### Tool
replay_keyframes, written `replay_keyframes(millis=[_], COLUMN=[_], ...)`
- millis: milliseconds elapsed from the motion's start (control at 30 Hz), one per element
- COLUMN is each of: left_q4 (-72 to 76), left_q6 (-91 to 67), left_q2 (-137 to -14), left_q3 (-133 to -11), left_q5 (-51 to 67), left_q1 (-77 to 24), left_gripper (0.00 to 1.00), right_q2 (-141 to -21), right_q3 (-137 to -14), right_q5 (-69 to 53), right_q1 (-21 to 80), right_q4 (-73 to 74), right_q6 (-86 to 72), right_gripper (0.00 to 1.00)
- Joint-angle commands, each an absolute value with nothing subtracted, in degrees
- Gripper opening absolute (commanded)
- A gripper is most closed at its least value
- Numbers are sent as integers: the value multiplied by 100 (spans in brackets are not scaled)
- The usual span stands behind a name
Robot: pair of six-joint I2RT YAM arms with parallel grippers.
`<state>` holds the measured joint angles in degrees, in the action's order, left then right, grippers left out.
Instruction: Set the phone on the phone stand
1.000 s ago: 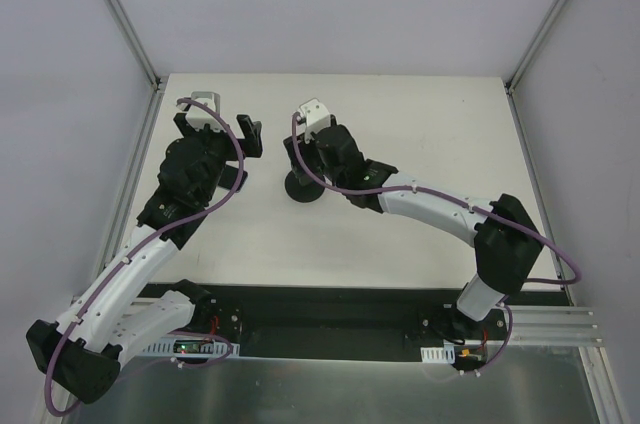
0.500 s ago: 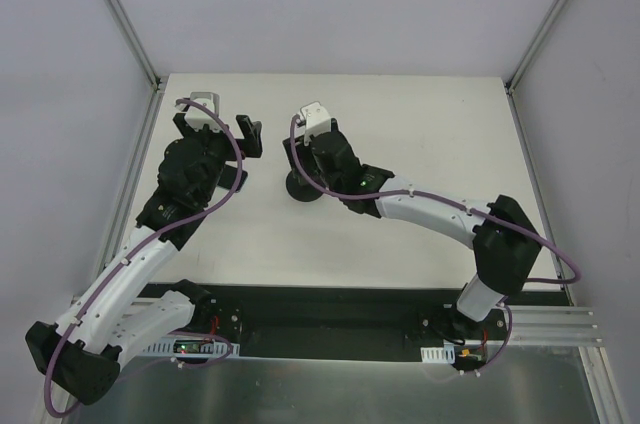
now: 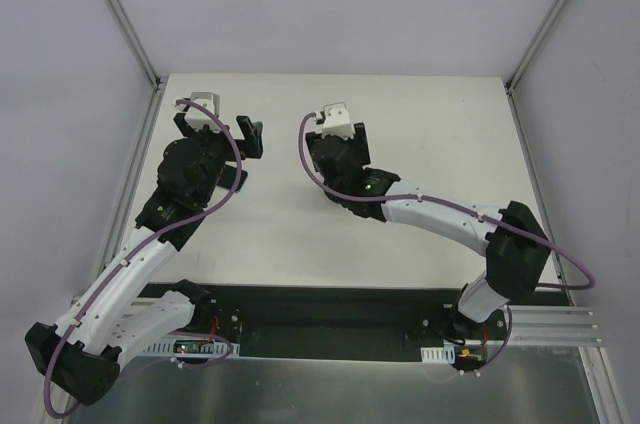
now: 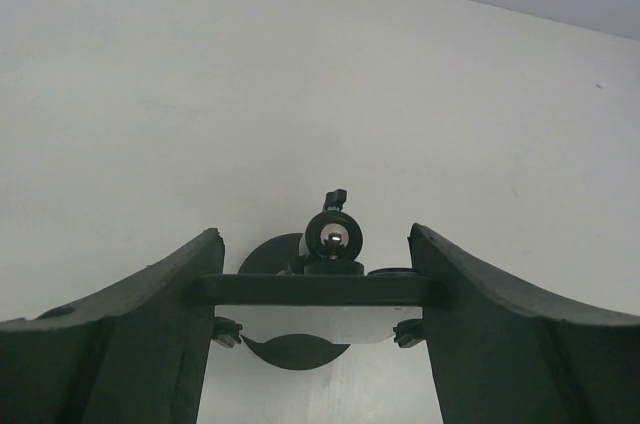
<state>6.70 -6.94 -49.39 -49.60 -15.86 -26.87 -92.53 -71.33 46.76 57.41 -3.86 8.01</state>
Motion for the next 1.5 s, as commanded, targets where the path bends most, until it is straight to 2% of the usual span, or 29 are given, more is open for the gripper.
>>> replay_keyframes(millis=[0,133,300,533,767,867,1133,1467], left_q4=[791,782,765,747,729,729,721,712], left_q6=[-808,-826,-861,-923,-975,-993,-1046,-1072], left_q2=[-4922,-4948,-4957,-4975,-4975,-5001,-5080,-5203], left_q3=[-4966,-4975,-4975,-4992,-4992,-4992,-4983,-4983], left_q5=[-1450,-1415,-1362,-1266,-1222,-1195,-1125,-1055], left_q1=[-2628,-2628,-2628,-2628,-2628,-2628,-2628,-2628], left_gripper=[98,98,98,98,97,97,97,96], right_q2=[-8343,-7762,-7051,-6733,-6495,-6565,-6029,-6556], right_q3=[-7296,-7102,-6636,-7119,-6943,-7040,-6662,-6697], right_q5=[7029,7269,7487,8235,8305,8402,8534,8965], right_q1=[5696,5318,4791,4176,3271,2936,2022,1170], right_q4=[-28,1533,2056,5786,7660,9375,9404,9149], right_q6=[116,-1603,-2205,-5464,-7212,-9049,-8728,-8138], right_gripper=[1,1,1,1,1,1,1,1])
